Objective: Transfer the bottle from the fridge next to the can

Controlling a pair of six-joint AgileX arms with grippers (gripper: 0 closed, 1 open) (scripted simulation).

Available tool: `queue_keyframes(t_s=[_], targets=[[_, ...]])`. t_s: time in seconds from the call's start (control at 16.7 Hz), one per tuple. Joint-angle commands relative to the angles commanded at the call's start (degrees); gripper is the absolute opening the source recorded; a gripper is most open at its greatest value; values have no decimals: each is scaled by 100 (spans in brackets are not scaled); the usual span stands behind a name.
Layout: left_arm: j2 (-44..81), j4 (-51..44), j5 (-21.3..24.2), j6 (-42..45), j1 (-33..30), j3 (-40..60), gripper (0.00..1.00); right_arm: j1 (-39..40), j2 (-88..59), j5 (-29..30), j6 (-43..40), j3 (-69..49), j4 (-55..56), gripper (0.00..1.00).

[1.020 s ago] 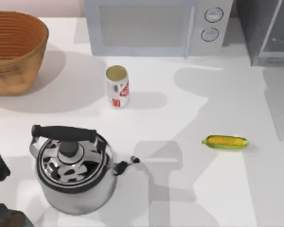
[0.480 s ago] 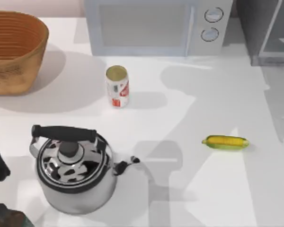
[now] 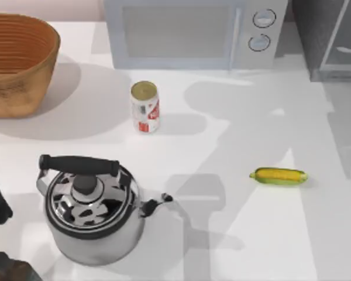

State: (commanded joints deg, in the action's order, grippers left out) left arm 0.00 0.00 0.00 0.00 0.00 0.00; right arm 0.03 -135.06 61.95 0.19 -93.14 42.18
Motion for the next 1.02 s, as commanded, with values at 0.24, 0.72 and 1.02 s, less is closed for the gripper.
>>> queue_keyframes(t_s=[0.24,0.72,1.02], targets=[[0,0,0,0,0,0,100,16,553,6,5,871,377,0],[0,0,0,0,0,0,100,64,2140,34,34,3797,1479,0],[0,0,0,0,0,0,100,68,2394,42,41,4126,1659,0]])
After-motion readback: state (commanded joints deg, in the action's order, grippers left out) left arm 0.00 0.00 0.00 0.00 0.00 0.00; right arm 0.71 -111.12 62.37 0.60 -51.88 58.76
